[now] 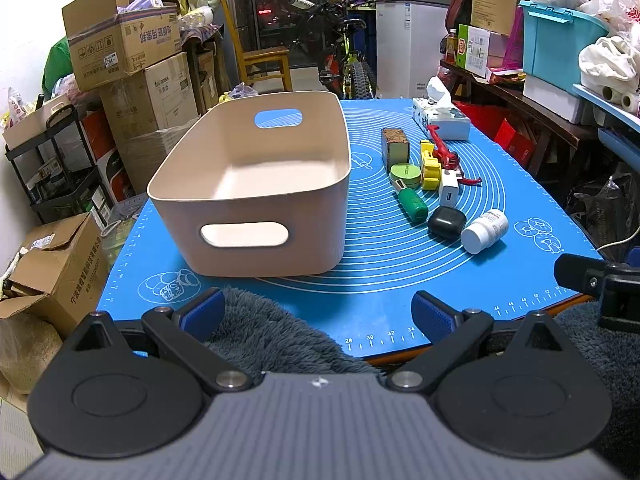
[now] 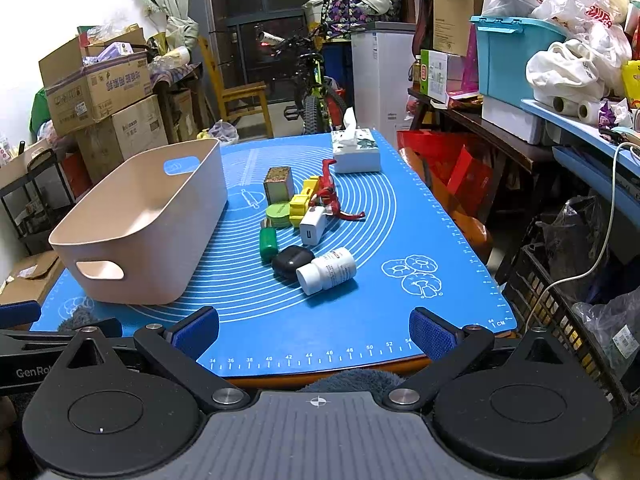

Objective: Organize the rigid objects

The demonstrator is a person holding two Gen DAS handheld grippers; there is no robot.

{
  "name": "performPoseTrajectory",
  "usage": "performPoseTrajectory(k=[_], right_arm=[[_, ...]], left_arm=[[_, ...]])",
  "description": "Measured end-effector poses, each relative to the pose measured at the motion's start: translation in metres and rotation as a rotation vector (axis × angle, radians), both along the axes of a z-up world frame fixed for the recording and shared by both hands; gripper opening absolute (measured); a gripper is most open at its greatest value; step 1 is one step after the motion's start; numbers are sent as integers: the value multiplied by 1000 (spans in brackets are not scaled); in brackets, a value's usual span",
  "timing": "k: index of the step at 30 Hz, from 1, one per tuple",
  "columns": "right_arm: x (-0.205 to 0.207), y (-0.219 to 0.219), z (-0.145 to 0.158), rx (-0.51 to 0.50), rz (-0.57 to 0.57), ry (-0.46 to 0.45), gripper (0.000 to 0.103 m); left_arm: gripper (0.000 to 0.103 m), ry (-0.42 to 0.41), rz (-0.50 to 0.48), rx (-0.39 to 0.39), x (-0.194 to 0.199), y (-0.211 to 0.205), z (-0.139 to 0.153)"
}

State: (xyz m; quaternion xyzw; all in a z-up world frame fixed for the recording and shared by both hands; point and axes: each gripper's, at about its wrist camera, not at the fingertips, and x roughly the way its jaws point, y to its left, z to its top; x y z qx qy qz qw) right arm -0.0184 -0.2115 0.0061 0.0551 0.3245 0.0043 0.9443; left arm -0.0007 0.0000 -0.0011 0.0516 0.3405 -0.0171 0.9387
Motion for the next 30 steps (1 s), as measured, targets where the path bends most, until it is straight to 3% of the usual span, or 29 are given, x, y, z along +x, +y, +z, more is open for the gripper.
performPoseTrajectory(k=[20,30], right_arm=[[-1,-1,12,16,12,-57,101],[48,6,16,-18,95,-49,101]], left_arm=[[99,-15,34,-14,3,8,12],[99,-4,132,0,43,47,39]])
